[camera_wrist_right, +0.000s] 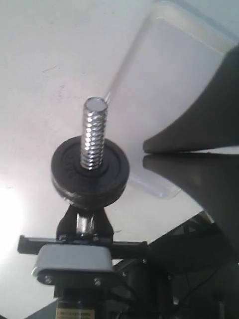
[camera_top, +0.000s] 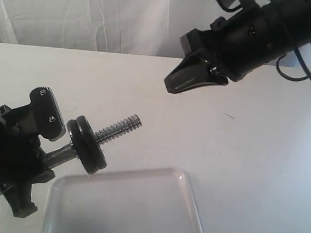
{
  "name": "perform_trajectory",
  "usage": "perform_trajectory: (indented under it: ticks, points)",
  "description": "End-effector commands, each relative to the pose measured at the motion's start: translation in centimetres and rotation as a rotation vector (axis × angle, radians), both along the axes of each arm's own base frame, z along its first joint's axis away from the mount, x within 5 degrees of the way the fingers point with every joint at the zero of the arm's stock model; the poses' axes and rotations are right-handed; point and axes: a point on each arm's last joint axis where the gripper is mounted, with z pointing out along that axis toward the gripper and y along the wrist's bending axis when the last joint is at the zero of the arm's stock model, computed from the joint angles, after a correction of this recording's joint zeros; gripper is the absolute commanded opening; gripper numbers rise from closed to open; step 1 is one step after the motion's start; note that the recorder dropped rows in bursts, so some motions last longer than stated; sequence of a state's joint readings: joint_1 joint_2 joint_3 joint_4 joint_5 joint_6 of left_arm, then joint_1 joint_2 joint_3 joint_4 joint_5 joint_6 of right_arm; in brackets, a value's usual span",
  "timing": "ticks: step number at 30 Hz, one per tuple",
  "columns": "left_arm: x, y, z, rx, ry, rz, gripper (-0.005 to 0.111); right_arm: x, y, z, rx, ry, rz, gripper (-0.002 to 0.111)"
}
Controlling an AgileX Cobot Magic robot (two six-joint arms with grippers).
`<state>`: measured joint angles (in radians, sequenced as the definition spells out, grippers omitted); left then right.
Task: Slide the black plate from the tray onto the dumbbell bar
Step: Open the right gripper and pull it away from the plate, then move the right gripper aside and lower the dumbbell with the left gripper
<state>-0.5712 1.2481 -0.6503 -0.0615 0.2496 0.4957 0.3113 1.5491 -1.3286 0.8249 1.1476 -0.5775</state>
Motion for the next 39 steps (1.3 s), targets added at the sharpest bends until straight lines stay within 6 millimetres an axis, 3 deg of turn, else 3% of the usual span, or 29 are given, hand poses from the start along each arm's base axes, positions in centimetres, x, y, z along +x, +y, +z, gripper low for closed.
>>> perform_trajectory:
  ticks: [1, 13, 20, 25, 31, 39]
  points:
    - [1.3, -0.6, 3.6, -0.158, -0.226, 0.036, 0.0, -1.0, -1.0, -1.7, -0.111, 0.082, -0.007, 0.0]
    - [1.5, -0.7, 3.8, -0.162, -0.271, 0.022, 0.0, -2.2, -2.0, -6.0, -0.2, 0.15, -0.068, 0.0]
    - [1.6, -0.7, 4.0, -0.165, -0.29, 0.018, 0.0, -4.1, -2.9, -6.9, -0.203, 0.119, -0.127, 0.0]
    - [1.8, -0.5, 4.0, -0.164, -0.293, 0.03, 0.0, -6.0, -3.5, -6.8, -0.2, 0.114, -0.123, 0.0]
    - [2.9, 1.2, 4.2, -0.192, -0.312, 0.143, 0.0, -8.8, -4.3, -5.8, -0.176, 0.072, -0.125, 0.0]
    - [4.5, 0.5, 4.8, -0.195, -0.391, 0.126, 0.0, -11.0, -4.8, -4.1, -0.15, 0.029, -0.096, 0.0]
